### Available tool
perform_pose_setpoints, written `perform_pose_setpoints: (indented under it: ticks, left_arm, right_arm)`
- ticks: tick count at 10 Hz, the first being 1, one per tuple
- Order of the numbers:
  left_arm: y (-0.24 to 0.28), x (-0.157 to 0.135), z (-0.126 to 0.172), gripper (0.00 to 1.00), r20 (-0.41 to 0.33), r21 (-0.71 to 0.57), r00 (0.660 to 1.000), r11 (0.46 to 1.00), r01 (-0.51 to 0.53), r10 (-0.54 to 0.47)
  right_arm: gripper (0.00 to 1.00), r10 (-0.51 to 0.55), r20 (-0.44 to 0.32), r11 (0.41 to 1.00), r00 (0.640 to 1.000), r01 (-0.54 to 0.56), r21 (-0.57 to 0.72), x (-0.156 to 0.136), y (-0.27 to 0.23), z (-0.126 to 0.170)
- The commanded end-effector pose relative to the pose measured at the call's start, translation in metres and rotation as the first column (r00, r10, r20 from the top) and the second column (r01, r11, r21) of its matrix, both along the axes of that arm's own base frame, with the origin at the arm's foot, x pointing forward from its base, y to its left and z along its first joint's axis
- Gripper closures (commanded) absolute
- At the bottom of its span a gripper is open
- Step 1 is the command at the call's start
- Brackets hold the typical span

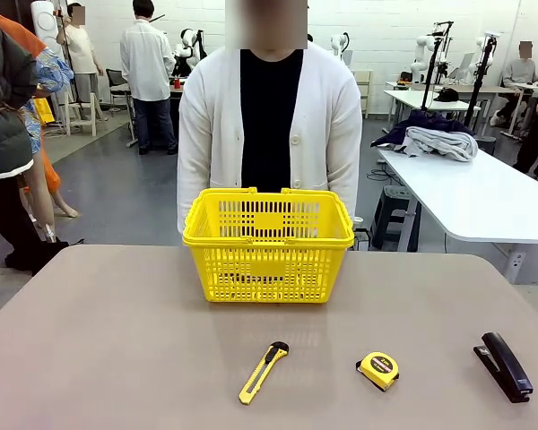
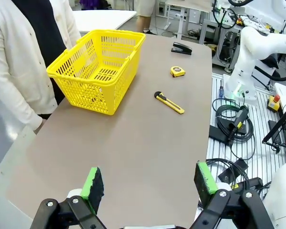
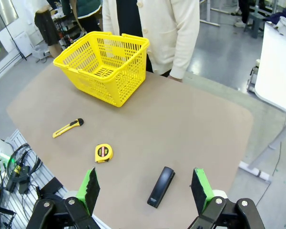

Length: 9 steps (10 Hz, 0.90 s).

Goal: Place the items the person wants into the basket.
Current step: Pick up the item the person points to and place it in the Market Basket.

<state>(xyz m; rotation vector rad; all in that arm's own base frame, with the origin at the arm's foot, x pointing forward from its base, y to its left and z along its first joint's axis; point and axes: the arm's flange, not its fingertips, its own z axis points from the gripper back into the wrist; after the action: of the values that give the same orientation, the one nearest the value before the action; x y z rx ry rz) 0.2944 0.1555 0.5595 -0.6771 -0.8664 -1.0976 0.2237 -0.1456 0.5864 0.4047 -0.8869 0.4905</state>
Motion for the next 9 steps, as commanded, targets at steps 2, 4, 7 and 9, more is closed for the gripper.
perform_pose_setpoints:
  ticks: [2,4,7,9]
  left_arm:
    - [0.0029,0.0013,0.0014,0.01,0.027,-0.01,1.0,1.0,0.015,-0.015]
    - [0.0029,0.0013,0.0014,0.01,0.027,-0.01,1.0,1.0,0.015,-0.015]
    - [0.0029,0.0013,0.0014,0.01,0.027,-0.01,1.0,1.0,0.015,-0.015]
    - [0.0029,0.0013,0.0014,0.01,0.027,-0.01,1.0,1.0,0.015,-0.015]
  right_arm:
    - [0.0,0.003,0.003,1.0,1.0,-0.003,0.006,0.0014,0.0011,-0.0009]
    - [0.0,0.003,0.003,1.0,1.0,-0.003,0.006,0.0014,0.0011,-0.0009]
    - [0.0,0.003,0.003,1.0,1.0,-0.003,0.006,0.0014,0.0011,-0.0009]
    - [0.0,0.003,0.003,1.0,1.0,-0.003,0.006,0.0014,0.0011,-0.0009]
